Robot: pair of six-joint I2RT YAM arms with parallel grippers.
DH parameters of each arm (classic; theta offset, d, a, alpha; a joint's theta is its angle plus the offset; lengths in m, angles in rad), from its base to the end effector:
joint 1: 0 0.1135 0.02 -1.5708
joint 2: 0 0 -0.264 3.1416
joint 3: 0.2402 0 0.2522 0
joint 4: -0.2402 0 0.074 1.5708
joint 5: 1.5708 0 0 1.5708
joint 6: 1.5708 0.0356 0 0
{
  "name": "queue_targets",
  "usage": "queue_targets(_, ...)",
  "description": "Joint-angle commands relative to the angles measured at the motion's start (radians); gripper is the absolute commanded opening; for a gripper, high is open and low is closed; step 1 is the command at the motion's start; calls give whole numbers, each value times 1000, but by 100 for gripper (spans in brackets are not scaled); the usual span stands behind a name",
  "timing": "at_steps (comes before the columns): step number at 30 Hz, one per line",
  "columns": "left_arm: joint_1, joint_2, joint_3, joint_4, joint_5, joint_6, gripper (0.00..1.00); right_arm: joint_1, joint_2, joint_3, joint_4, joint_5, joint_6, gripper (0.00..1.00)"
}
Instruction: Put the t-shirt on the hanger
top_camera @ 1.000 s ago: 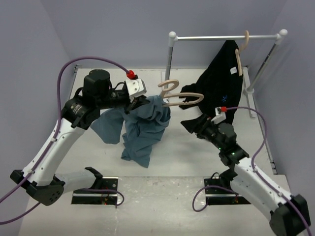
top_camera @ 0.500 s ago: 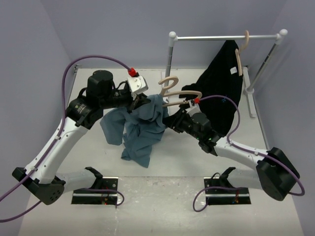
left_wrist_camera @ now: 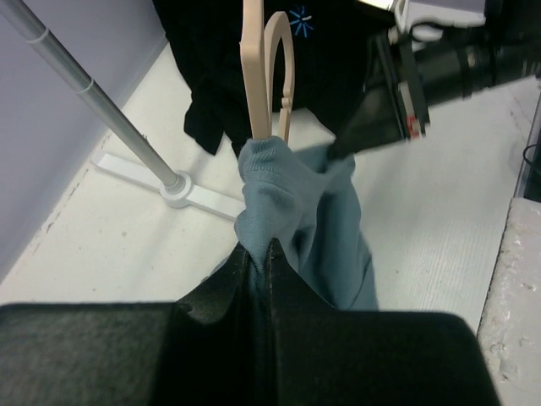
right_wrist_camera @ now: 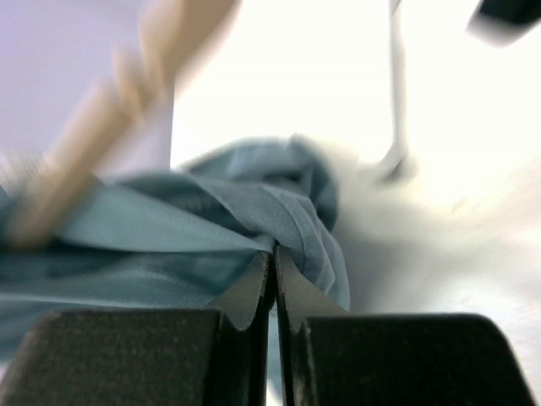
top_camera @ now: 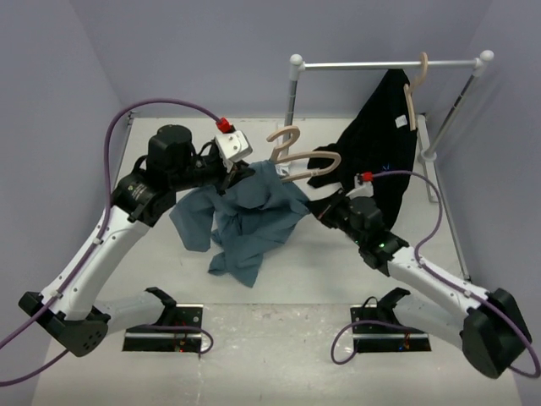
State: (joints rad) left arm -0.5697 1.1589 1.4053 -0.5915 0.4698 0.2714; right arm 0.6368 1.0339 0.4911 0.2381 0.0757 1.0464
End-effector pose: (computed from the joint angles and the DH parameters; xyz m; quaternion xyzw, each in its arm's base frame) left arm 0.1907 -0.1413 0.4376 0.4470 0.6716 -0.2714 0.5249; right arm 0.1867 0.1347 0.2323 0.1858 0.7843 0.4205 0.4166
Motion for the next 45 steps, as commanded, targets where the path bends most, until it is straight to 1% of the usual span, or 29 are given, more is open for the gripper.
queue_targets(1,4,-81,-17,102,4,-4,0,-180,-169,40,-213,45,-123,0)
queue_targets(4,4,-95,-24,112,21,-9,0,-319,-218,117,-337,16,-218,0)
queue_targets(6,4,-100,-29,124,38,-13,0,-406,-203,172,-381,-80,-265,0)
queue_targets(8,4,-110,-36,142,53,-19,0,-489,-167,238,-425,-139,-309,0)
queue_targets(13,5,-132,-41,148,46,-19,0,-619,-148,359,-492,-256,-368,0)
queue_targets(15,5,-135,-46,145,31,-13,0,-623,-152,407,-520,-276,-384,0)
queue_targets(17,5,-133,-53,156,33,-16,0,-623,-148,442,-544,-336,-399,0)
queue_targets(20,5,-116,-55,150,82,-16,0,-624,-149,449,-543,-338,-408,0)
queue_targets(23,5,-91,-56,137,186,-6,0,-623,-135,486,-530,-376,-444,0)
queue_targets(25,5,-72,-64,139,230,-8,0,-623,-130,523,-528,-394,-460,0)
queue_targets(28,5,-50,-84,151,262,-14,0,-623,-108,606,-570,-382,-493,0)
queue_targets(33,5,-28,-108,175,290,-32,0,-623,-76,681,-647,-251,-526,0)
queue_targets(34,5,-24,-109,175,285,-38,0,-623,-77,686,-646,-257,-536,0)
queue_targets(35,5,-18,-109,173,277,-39,0,-623,-80,687,-639,-275,-533,0)
queue_targets(38,4,-3,-108,179,255,-44,0,-615,-109,664,-573,-467,-502,0)
queue_targets(39,5,1,-106,182,248,-46,0,-606,-110,662,-568,-485,-499,0)
queue_targets(42,5,9,-109,300,230,-131,0,-521,-113,673,-590,-598,-531,0)
queue_targets(44,4,18,-117,373,224,-190,0,-470,-109,684,-612,-610,-543,0)
queue_targets(45,4,29,-114,412,192,-242,0,-418,-110,690,-626,-606,-549,0)
